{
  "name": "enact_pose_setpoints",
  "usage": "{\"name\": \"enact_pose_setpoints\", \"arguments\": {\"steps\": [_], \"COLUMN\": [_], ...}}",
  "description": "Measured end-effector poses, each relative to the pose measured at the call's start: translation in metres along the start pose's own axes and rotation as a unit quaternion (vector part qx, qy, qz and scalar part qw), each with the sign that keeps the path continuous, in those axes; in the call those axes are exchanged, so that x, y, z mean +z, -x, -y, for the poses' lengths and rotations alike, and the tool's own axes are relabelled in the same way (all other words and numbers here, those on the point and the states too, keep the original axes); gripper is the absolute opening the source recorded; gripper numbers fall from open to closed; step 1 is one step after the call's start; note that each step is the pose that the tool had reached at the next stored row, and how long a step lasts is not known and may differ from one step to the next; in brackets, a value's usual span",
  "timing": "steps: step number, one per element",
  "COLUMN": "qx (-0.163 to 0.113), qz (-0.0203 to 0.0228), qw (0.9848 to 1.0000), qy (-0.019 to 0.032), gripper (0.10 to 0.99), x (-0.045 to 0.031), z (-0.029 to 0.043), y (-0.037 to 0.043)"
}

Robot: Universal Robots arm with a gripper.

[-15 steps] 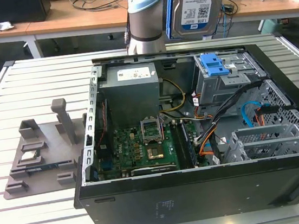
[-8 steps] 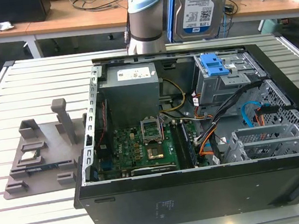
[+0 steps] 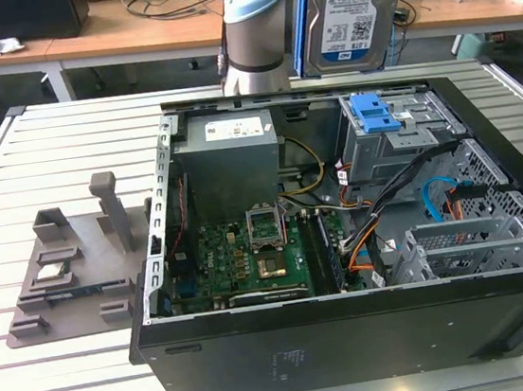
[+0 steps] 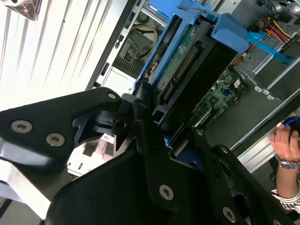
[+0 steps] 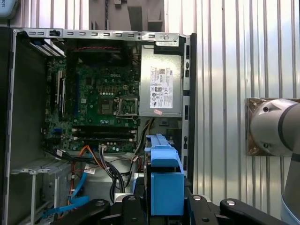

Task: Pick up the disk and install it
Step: 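Pick up the disk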

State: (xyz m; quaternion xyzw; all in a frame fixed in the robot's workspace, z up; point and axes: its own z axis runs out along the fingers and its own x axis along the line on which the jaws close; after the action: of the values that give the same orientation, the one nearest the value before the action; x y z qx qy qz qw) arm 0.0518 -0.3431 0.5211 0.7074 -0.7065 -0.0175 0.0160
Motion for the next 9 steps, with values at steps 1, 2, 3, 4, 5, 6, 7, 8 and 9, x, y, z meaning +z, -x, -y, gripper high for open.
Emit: {"name": "enact_pose_setpoints", "arguments": {"steps": [1,2,3,4,5,6,7,8,9], "qx": [0.0,0.0,0.0,0.0,0.0,0.0,0.0,0.0,0.0], "qz": [0.0,0.0,0.0,0.0,0.0,0.0,0.0,0.0,0.0], "qw": [1.0,1.0,1.0,1.0,1.0,1.0,1.0,1.0,1.0], "qy": [0.0,0.0,0.0,0.0,0.0,0.0,0.0,0.0,0.0], "gripper": [0.365,0.365,0.365,0.365,0.365,0.365,0.365,0.365,0.365], "x": [0.0002,0.0002,0.0003,0.0004,0.0005,0.0006,0.0006,0.0007,0.0008], "z": [0.0,0.0,0.0,0.0,0.0,0.0,0.0,0.0,0.0], "y": [-0.0018,-0.0028,-0.0038,-0.0048,-0.0058,-0.0072,-0.0083,-0.0102,-0.0125]}}
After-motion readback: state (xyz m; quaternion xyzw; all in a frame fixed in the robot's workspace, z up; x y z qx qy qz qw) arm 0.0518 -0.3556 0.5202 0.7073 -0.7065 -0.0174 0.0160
